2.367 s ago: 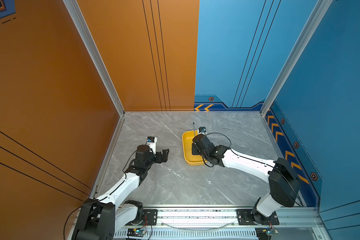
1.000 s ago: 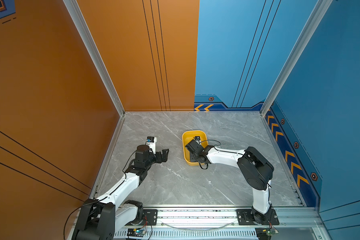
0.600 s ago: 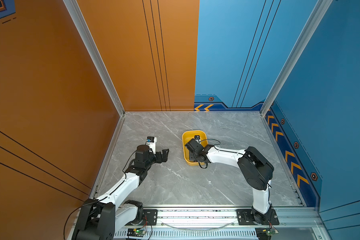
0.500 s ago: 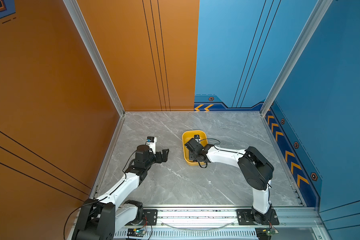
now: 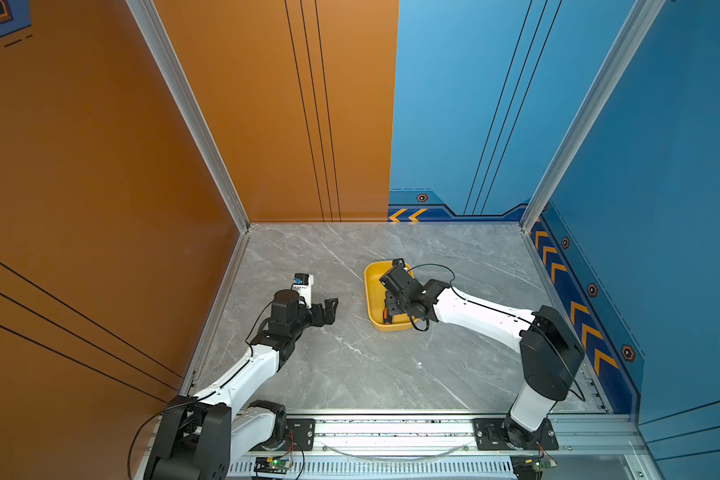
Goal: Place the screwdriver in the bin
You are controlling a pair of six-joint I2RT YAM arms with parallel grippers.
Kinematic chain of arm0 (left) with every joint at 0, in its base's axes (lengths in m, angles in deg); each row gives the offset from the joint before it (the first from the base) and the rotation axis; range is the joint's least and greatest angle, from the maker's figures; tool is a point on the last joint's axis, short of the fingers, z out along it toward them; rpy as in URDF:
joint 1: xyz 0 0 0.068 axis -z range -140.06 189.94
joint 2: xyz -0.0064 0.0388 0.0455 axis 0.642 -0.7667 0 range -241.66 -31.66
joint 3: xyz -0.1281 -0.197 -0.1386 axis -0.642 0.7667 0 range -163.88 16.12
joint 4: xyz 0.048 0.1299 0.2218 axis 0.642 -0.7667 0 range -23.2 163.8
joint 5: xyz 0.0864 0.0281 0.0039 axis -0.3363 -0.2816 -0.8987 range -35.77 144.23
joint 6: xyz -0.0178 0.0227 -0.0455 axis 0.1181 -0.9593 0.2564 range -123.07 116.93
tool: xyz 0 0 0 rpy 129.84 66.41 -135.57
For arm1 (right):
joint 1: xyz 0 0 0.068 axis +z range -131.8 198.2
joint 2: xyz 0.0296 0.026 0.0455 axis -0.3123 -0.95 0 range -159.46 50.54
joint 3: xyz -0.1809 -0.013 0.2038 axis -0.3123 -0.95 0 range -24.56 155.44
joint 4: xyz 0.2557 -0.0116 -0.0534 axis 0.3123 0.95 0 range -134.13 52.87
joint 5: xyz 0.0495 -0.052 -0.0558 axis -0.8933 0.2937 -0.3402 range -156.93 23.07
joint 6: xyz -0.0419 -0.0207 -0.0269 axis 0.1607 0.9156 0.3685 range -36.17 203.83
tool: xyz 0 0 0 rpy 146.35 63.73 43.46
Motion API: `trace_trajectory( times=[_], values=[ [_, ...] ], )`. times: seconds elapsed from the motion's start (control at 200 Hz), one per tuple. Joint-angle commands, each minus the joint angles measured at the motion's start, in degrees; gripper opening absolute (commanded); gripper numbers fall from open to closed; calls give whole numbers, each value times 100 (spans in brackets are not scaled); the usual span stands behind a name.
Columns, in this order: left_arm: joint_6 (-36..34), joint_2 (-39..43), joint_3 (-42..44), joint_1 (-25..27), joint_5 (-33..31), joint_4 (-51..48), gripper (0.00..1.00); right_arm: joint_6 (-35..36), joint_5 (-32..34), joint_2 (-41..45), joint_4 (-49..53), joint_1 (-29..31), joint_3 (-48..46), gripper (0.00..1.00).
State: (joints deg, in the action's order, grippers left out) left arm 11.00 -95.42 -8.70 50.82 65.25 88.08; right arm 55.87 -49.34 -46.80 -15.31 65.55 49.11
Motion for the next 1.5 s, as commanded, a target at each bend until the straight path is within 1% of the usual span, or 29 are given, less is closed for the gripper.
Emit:
trace_trajectory(
  times=[0.0,0.09,0.145,0.21,0.225,0.355,0.396,0.471,0.566,0.626,0.696,0.806,0.886,0.981,1.046,1.086,1.141,1.237,1.307,1.417,1.452,1.497],
  values=[
    [44,-48,-101,-58,95,-28,98,1197,466,793,441,7,-454,54],
    [30,-70,-110,-51,85,-20,98,1657,605,1492,401,-168,-936,55],
    [17,-85,-126,-53,89,-18,98,1844,424,1973,333,-382,-1268,55],
    [-8,-98,-129,-63,74,-25,98,1979,38,2572,200,-672,-1666,56],
    [-9,-98,-134,-61,62,-30,98,2000,-40,2709,170,-890,-1755,56],
    [-52,-1,-155,-77,-213,-105,98,2143,-474,3934,-389,-1771,-2640,57],
    [-60,89,-148,-79,-356,-146,98,2220,-525,4309,-749,-2001,-3005,59],
    [-189,335,-100,-77,-662,-153,98,2392,-568,4964,-1438,-2340,-3688,70],
    [-414,733,-18,-76,-1162,-127,98,2302,-795,5485,-2281,-2704,-4311,76],
    [-547,974,41,-77,-1510,-53,98,2199,-743,5607,-2566,-2874,-4516,76],
    [-769,1188,168,-85,-1794,143,98,2173,-616,5588,-2734,-3068,-4658,76],
    [-1115,1291,625,-98,-2015,1093,98,2199,-661,5402,-3041,-3367,-4838,76],
    [-1363,1141,824,-140,-1975,1671,98,2215,-740,5224,-3412,-3574,-5011,76],
    [-1916,847,788,-210,-1757,1722,98,2232,-751,4951,-4097,-3831,-5313,76],
    [-2167,520,802,-254,-1939,1998,98,2157,-771,4709,-4600,-4021,-5505,76],
    [-2169,280,807,-306,-2047,2226,98,2099,-758,4544,-4915,-4111,-5609,76],
    [-2098,-27,798,-419,-1987,2437,98,2085,-726,4307,-5456,-4203,-5757,76],
    [-1958,-638,815,-583,-1684,3035,98,2128,-610,3731,-6552,-4303,-6023,76],
    [-1905,-1129,830,-652,-1442,3554,98,2169,-646,3240,-7075,-4370,-6040,76],
    [-1841,-1821,760,-687,-1544,3987,98,2302,-697,2349,-8112,-4384,-6020,76],
    [-1832,-1951,760,-712,-1538,4133,98,2498,-652,2217,-8186,-4340,-5958,76],
    [-1812,-2073,759,-741,-1512,4238,98,2550,-571,2054,-8201,-4321,-5860,76]
  ],
)
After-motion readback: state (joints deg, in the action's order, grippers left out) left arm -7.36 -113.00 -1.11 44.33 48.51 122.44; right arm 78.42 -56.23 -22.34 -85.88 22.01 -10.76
